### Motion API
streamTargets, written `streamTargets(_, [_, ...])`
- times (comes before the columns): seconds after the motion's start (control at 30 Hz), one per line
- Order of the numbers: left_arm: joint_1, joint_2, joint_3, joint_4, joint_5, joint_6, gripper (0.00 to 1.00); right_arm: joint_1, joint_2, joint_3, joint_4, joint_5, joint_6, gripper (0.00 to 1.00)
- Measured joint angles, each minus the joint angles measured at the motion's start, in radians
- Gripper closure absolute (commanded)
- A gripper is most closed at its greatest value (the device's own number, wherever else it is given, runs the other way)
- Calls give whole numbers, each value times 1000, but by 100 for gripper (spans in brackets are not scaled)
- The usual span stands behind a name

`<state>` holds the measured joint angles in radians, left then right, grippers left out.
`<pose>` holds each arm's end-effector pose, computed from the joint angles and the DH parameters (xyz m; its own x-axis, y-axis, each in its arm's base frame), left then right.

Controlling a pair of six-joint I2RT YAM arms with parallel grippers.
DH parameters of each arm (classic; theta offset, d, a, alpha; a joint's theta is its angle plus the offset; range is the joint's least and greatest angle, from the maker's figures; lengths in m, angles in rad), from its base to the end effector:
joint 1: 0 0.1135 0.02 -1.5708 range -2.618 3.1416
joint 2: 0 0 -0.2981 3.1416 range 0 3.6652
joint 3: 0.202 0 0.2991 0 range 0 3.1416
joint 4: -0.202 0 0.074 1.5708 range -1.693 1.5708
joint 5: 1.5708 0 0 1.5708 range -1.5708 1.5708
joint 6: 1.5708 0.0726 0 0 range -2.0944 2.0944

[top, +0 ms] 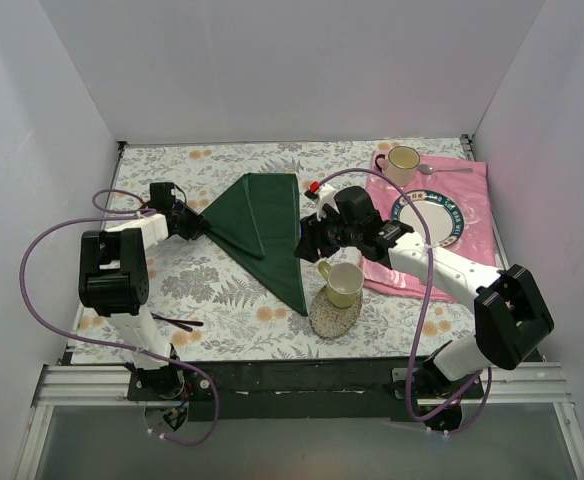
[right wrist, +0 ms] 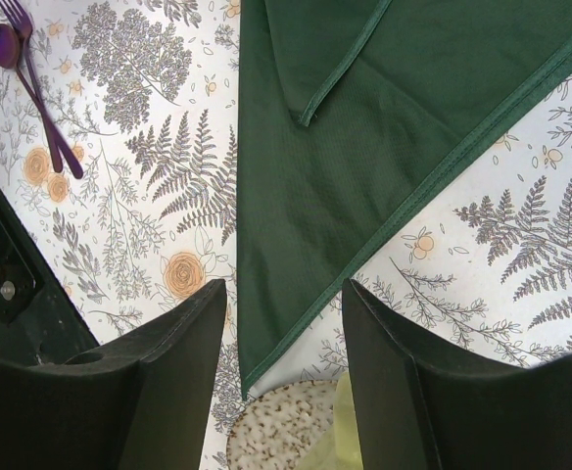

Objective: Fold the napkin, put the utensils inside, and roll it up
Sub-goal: Fold the napkin

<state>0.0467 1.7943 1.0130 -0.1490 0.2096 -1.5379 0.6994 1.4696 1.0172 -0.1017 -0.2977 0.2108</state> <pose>0.4233 0.0047 0.1242 -0.1049 -0.9835 0.1471 -0.7979 -0.0051 -0.6028 0.2936 0.2748 0.2605 -0.5625 -0.2117 -0.7993 -0.7042 0.6292 0.3289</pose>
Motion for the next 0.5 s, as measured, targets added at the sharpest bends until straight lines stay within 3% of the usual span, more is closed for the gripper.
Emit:
streamTargets(0.1, [0, 0, 0, 7, 0, -3, 90, 0, 0, 0, 0, 0, 0, 41])
streamTargets(0.5, [28, 0, 8, 18, -11, -7, 96, 0, 1, 0, 0, 0, 0, 41])
